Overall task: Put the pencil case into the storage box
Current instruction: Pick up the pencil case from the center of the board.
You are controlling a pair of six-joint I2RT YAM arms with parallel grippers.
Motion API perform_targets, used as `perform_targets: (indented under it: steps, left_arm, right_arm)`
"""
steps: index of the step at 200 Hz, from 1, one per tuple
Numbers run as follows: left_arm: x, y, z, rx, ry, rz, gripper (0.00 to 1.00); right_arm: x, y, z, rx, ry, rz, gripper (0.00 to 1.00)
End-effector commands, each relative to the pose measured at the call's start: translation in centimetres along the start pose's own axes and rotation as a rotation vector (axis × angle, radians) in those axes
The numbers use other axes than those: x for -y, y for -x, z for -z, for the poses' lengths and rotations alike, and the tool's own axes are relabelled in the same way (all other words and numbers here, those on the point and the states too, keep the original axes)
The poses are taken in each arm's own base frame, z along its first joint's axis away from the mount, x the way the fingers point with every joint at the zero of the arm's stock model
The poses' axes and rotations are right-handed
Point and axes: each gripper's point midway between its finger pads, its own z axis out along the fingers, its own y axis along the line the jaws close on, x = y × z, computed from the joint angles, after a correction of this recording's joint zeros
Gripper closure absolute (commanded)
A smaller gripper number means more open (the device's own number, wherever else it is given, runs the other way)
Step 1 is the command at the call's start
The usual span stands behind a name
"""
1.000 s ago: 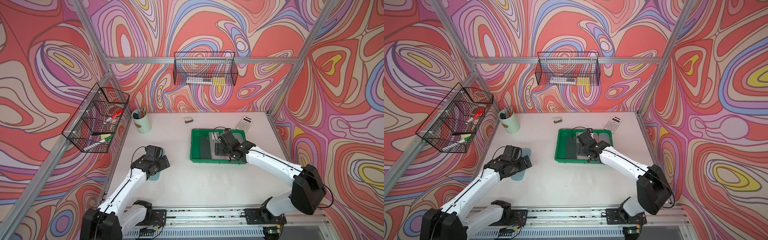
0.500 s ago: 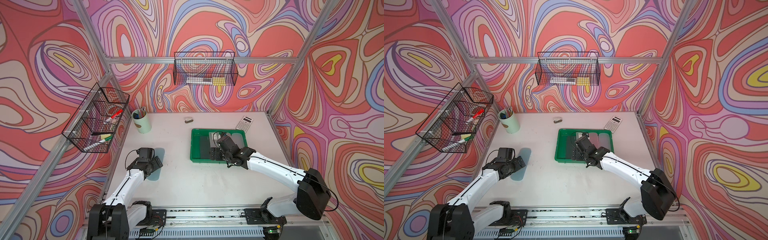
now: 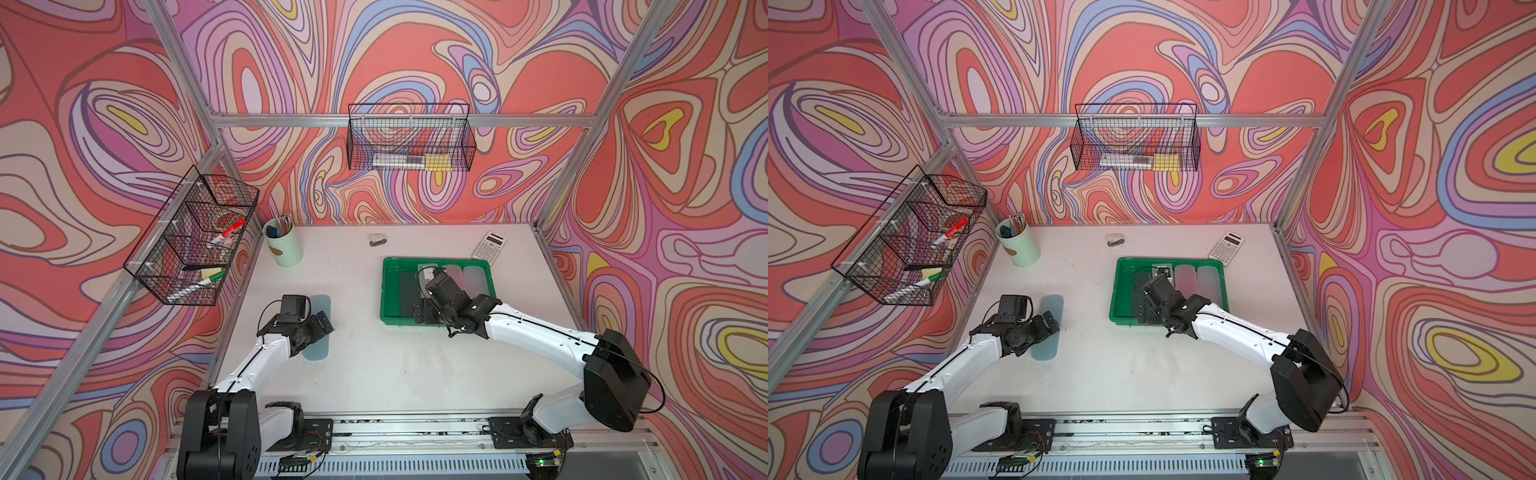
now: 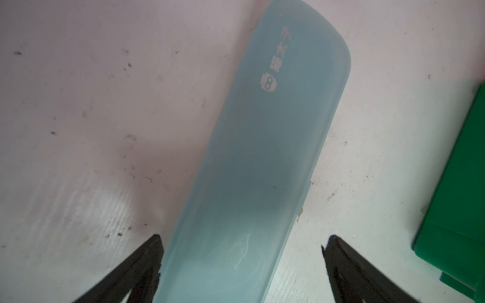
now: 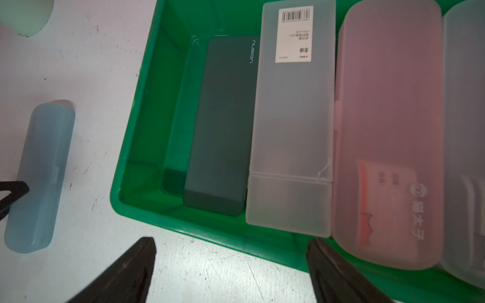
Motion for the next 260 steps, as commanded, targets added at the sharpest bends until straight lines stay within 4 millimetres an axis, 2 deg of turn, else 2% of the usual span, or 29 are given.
perform_targets:
  steps: [1,34,64,107,145,162,183,209,237,260]
  left_arm:
    - [1.1,-0.9,0.2,-0.034,-0.065,0.009,0.01]
    - [2.4,-1.2,1.5,-0.025,-0.108,-0.015,0.01]
    - [4.0,0.4,3.9,0.022,-0.129,-0.049,0.01]
    - [7.2,6.4,8.7,0.19,-0.147,-0.107,0.01]
    - [10.4,11.0,12.1,0.223,-0.198,-0.128,0.01]
    - [11.2,12.7,13.5,0.231,-0.194,-0.14,0.01]
    - [11.4,14.2,14.6,0.234,-0.177,-0.146,0.01]
    - [10.4,15.7,15.3,0.254,-0.158,-0.105,0.01]
    - [9.9,15.9,15.2,0.261,-0.156,-0.078,0.01]
    - [9.8,15.5,14.9,0.258,-0.17,-0.067,0.0]
  right_arm:
    - [-1.1,1.0,0.4,0.028,0.006,0.017,0.08]
    - [-3.5,1.5,0.9,0.039,0.05,0.05,0.07]
    - [-6.8,1.1,0.3,0.043,0.079,0.046,0.06]
    - [-13.2,-1.1,-2.1,0.029,0.125,0.012,0.06]
    - [-18.1,-4.2,-5.1,0.0,0.11,-0.003,0.04]
    - [-20.5,-5.4,-6.1,-0.009,0.12,0.02,0.02]
    - [-23.1,-6.8,-7.3,-0.016,0.116,0.066,0.02]
    - [-25.3,-8.5,-9.1,-0.037,0.105,0.107,0.02]
    - [-26.7,-10.6,-11.4,-0.081,0.076,0.137,0.02]
    - [-27.8,-11.3,-12.4,-0.062,0.042,0.2,0.02]
